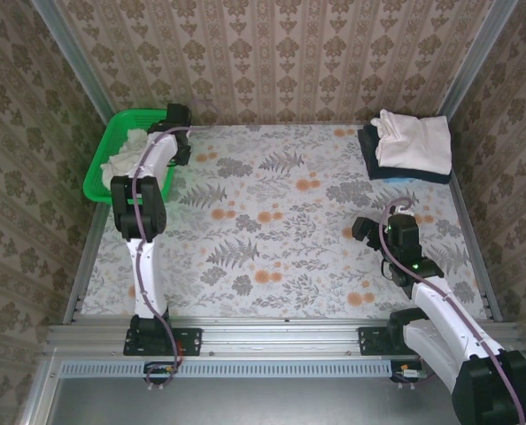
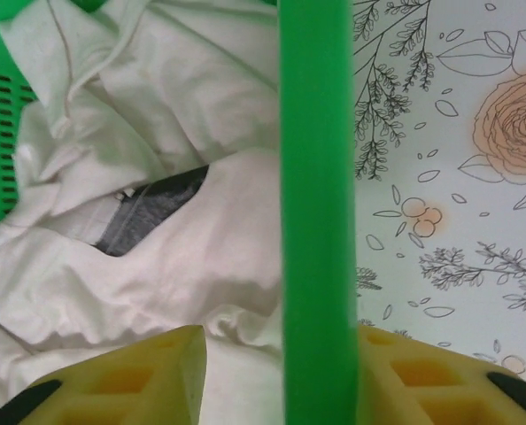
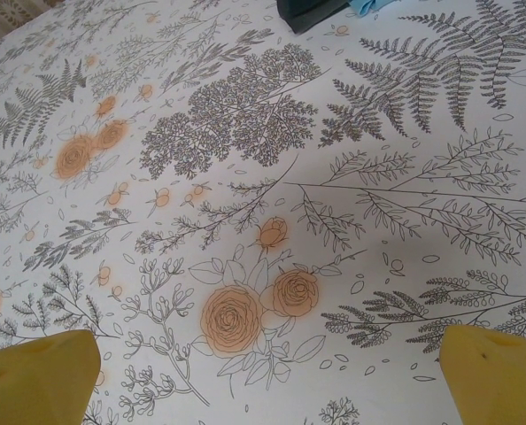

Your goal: Fold and stack the t-shirts

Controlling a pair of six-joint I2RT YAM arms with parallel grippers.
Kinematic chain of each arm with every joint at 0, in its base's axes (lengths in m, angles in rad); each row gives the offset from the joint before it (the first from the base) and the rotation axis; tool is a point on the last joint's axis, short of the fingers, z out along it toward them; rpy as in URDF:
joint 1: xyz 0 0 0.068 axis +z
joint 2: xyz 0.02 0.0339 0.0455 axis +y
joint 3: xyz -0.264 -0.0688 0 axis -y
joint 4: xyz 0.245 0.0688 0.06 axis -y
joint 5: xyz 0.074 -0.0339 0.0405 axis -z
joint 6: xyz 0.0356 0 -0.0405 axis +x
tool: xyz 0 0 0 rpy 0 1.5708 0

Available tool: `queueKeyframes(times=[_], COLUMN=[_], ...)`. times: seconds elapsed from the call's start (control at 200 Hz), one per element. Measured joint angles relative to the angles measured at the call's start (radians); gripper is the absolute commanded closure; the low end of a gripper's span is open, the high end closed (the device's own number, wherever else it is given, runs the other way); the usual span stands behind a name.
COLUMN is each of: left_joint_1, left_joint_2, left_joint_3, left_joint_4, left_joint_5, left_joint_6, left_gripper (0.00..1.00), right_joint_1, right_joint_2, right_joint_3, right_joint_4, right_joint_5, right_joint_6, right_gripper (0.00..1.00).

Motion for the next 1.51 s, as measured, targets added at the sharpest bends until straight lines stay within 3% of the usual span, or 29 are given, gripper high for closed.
queueKeyframes(times=[0.105,0.23,0.34,0.505,0.68,0.83,1.025,1.12,1.24,1.43,1.505], left_joint_1=[-0.018,-0.043,-0.027,0.134,0.309,0.315,0.301,0.307,0.314,0.316,0.315], left_joint_2=[-0.021,-0.092,-0.196,-0.236,-0.074,0.078,0.169,0.175,0.186,0.199,0.199], left_joint_3=[0.002,-0.022,-0.065,-0.057,0.039,0.113,0.182,0.193,0.201,0.224,0.245], left_joint_4=[-0.024,-0.037,-0.038,-0.045,-0.096,-0.139,-0.160,-0.152,-0.127,-0.113,-0.122], left_joint_5=[-0.002,0.020,0.056,0.148,0.275,0.339,0.377,0.388,0.409,0.460,0.473], left_joint_6=[-0.005,-0.033,-0.086,-0.210,-0.307,-0.336,-0.360,-0.377,-0.384,-0.383,-0.383], left_gripper=[0.43,0.20,0.15,0.19,0.24,0.22,0.24,0.33,0.71,1.00,1.00], right_joint_1=[0.000,0.000,0.000,0.027,0.092,0.123,0.136,0.141,0.151,0.154,0.154], right_joint_2=[0.001,0.001,0.006,0.057,0.136,0.208,0.265,0.278,0.280,0.280,0.280], right_joint_3=[0.000,0.000,0.005,0.085,0.199,0.249,0.260,0.265,0.276,0.297,0.304], right_joint_4=[0.000,0.000,-0.002,-0.031,-0.052,-0.062,-0.080,-0.084,-0.086,-0.089,-0.095], right_joint_5=[0.000,-0.001,-0.018,-0.050,-0.058,-0.065,-0.084,-0.093,-0.109,-0.111,-0.111], right_joint_6=[0.000,0.000,0.001,0.000,-0.019,-0.058,-0.084,-0.087,-0.093,-0.105,-0.105], right_gripper=[0.00,0.00,0.00,0.00,0.00,0.00,0.00,0.01,0.01,0.02,0.01])
